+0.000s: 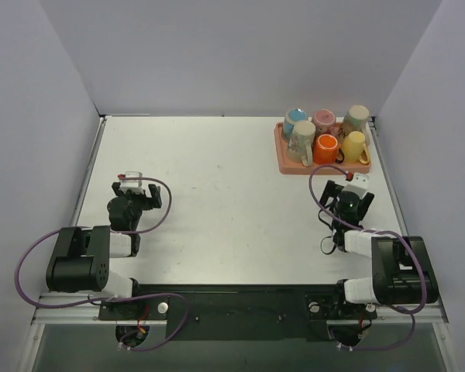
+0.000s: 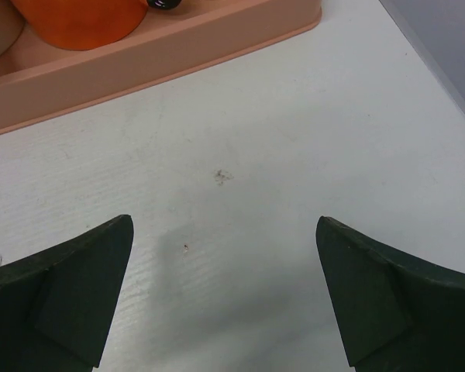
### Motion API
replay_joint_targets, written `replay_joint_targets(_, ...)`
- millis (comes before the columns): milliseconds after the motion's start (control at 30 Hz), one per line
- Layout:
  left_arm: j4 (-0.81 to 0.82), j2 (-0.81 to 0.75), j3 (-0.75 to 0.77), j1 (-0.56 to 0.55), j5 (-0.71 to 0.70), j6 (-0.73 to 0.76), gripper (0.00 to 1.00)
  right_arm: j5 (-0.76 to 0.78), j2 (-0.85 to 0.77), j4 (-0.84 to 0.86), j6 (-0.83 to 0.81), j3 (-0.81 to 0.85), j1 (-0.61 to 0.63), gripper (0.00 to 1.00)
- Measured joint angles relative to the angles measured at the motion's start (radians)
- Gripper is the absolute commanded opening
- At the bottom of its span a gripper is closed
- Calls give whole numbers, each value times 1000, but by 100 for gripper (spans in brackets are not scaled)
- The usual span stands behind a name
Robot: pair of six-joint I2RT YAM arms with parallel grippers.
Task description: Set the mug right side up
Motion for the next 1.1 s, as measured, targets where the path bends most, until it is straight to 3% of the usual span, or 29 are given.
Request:
replay_joint_targets(267,0,0,0,11,1,0,91,-30,-188,-317,43,171,-49,100)
replay_joint_targets(367,-19,-6,4,18,27,0,91,-72,-230,-489,53,307,-64,100)
replay_joint_targets(467,-208,-51,88,31,63,-1,92,-159,-206,-653,56,499,-64,100)
replay_joint_targets(533,-350,-78,200,33,66,-1,92,-224,-167,-734,56,614,-64,92)
replay_joint_targets(600,-481,-103,319,33,64,6,97,-287,-98,-813,56,740,-63,71)
replay_joint_targets(667,-640,-114,451,33,58,10,97,-332,-19,-883,49,842,-59,62)
replay_joint_targets(867,-1186,-91,867,33,92,32,97,-386,212,-1020,17,1022,-19,60)
replay_joint_targets(1100,-1514,-84,955,32,162,29,96,-380,395,-1101,-34,1141,68,55)
